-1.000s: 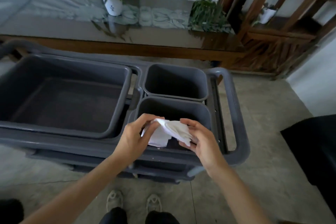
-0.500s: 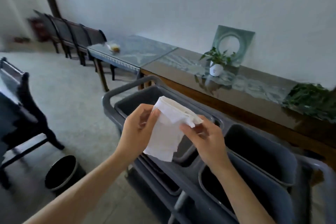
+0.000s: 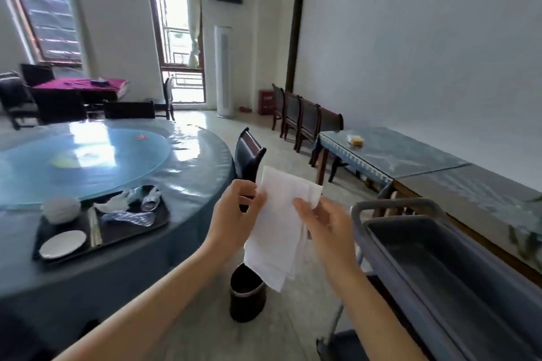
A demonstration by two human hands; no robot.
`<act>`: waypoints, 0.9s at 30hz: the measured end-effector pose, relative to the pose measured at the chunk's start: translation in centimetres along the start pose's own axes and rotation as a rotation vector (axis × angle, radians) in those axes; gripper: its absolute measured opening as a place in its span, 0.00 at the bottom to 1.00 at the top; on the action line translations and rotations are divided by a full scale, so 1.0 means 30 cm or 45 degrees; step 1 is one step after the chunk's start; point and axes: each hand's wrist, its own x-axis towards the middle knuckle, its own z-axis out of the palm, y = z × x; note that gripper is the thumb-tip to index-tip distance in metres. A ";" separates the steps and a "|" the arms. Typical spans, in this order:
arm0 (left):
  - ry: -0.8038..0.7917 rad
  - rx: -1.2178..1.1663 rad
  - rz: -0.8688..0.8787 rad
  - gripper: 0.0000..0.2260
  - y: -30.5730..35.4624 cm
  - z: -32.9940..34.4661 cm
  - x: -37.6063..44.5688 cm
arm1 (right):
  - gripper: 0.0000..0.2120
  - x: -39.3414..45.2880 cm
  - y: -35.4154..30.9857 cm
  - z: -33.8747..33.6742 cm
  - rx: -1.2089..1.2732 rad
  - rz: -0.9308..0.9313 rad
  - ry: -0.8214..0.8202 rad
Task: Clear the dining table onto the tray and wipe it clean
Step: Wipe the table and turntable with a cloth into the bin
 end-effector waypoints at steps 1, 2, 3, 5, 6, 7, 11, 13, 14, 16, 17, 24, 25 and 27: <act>0.052 0.072 0.015 0.05 -0.025 -0.080 -0.002 | 0.20 -0.002 -0.001 0.083 0.034 0.016 -0.010; 0.085 0.135 0.032 0.05 -0.042 -0.159 -0.016 | 0.20 -0.010 -0.005 0.166 0.056 0.029 -0.029; 0.097 0.174 0.050 0.04 -0.054 -0.232 -0.036 | 0.17 -0.020 -0.005 0.246 0.068 0.041 -0.056; 0.067 0.180 0.077 0.03 -0.076 -0.359 -0.089 | 0.11 -0.050 -0.002 0.396 0.109 0.057 -0.154; 0.040 0.165 0.071 0.04 -0.088 -0.414 -0.119 | 0.09 -0.069 -0.002 0.468 0.132 0.064 -0.220; 0.012 0.142 0.049 0.07 -0.106 -0.467 -0.149 | 0.09 -0.089 -0.004 0.537 0.152 0.069 -0.285; 0.085 0.069 -0.081 0.12 -0.225 -0.676 -0.242 | 0.11 -0.165 0.007 0.798 0.208 0.105 -0.529; 0.189 0.090 -0.139 0.13 -0.289 -0.788 -0.277 | 0.10 -0.204 0.013 0.932 0.222 0.135 -0.663; 0.238 0.109 -0.168 0.14 -0.321 -0.842 -0.292 | 0.10 -0.224 0.015 1.000 0.231 0.155 -0.726; 0.324 0.141 -0.235 0.15 -0.388 -0.948 -0.315 | 0.10 -0.263 0.022 1.140 0.254 0.198 -0.819; 0.359 0.153 -0.272 0.16 -0.424 -0.997 -0.323 | 0.09 -0.280 0.027 1.208 0.274 0.226 -0.852; 0.429 0.099 -0.512 0.20 -0.679 -1.347 -0.321 | 0.11 -0.342 0.122 1.677 0.401 0.466 -1.064; 0.437 0.071 -0.546 0.20 -0.712 -1.398 -0.316 | 0.11 -0.347 0.132 1.744 0.396 0.492 -1.100; 0.475 0.018 -0.617 0.19 -0.766 -1.499 -0.308 | 0.10 -0.361 0.145 1.868 0.370 0.536 -1.174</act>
